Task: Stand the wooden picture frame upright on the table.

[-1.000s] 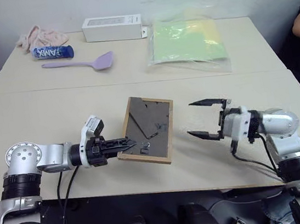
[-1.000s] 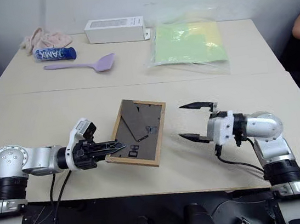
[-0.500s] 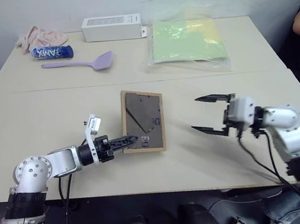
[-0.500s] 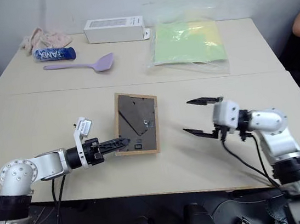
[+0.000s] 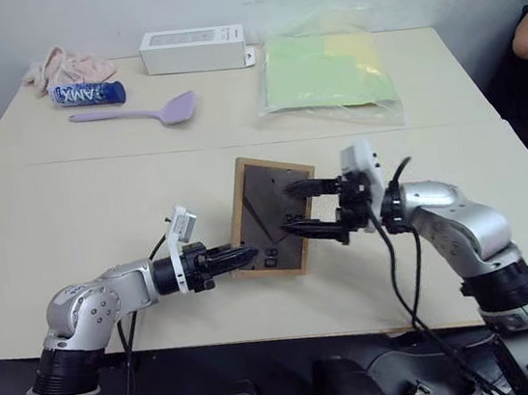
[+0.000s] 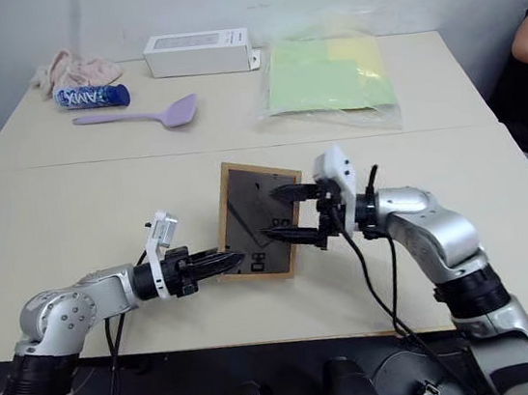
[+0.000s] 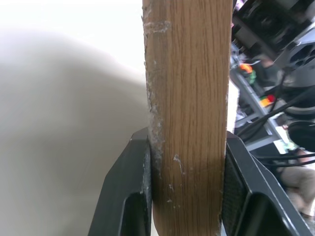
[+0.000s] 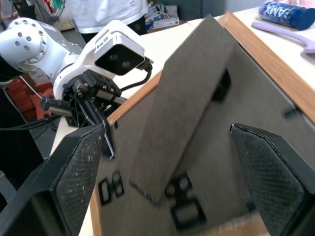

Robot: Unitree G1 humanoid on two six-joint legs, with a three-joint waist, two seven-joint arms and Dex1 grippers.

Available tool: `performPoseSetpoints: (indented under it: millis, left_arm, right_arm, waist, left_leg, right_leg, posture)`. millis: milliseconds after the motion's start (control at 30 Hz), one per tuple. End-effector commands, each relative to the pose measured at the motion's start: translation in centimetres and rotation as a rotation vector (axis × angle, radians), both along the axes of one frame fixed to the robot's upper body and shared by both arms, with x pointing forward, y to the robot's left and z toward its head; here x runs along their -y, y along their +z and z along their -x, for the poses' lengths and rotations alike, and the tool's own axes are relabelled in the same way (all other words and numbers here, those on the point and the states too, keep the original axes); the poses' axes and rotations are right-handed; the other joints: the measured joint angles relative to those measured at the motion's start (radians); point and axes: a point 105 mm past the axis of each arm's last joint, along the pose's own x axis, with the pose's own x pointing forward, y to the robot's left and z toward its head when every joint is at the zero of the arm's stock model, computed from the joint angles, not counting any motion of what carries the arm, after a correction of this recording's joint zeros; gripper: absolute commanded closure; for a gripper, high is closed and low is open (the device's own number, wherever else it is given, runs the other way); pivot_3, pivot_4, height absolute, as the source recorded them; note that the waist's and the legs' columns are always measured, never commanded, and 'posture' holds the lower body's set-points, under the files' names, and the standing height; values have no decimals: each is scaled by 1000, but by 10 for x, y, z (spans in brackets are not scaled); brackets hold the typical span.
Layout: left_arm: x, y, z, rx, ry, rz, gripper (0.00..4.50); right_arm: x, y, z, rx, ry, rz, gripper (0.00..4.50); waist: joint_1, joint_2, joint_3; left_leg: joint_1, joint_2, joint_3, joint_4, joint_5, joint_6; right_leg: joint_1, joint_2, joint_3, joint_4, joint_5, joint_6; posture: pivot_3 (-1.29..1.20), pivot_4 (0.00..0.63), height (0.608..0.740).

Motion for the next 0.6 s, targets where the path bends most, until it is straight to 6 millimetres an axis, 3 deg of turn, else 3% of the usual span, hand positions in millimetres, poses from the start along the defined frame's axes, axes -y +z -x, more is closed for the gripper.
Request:
performPoseSetpoints:
  millis: [33,300,500,600]
  left_arm:
    - [5,17,4,60,-40,47,3234]
    - [-4,18,-1,-26,1,86,3234]
    - [-4,16,1,-58,-7,93,3234]
    - [-3,20,11,-205,-65,149,3234]
  right_arm:
    - [-13,1,9,5,70,6,324]
    - [-4,8,46,62,250,16,324]
    - [2,8,48,129,264,26,324]
    - [18,11,35,334,184,45,324]
  waist:
    - [1,0,0]
    - [1,0,0]
    - [-2,0,0]
    - [0,0,0]
  left_leg:
    - [0,0,0,0,0,0]
    - [0,0,0,0,0,1]
    - [0,0,0,0,-1,1]
    - [0,0,0,0,-1,1]
  right_leg:
    - [0,0,0,0,0,0]
    - [0,0,0,1,0,0]
    - [0,0,0,0,0,0]
    - [0,0,0,0,0,0]
  posture:
    - [0,150,740]
    - [0,150,740]
    - [0,150,740]
    - [0,150,740]
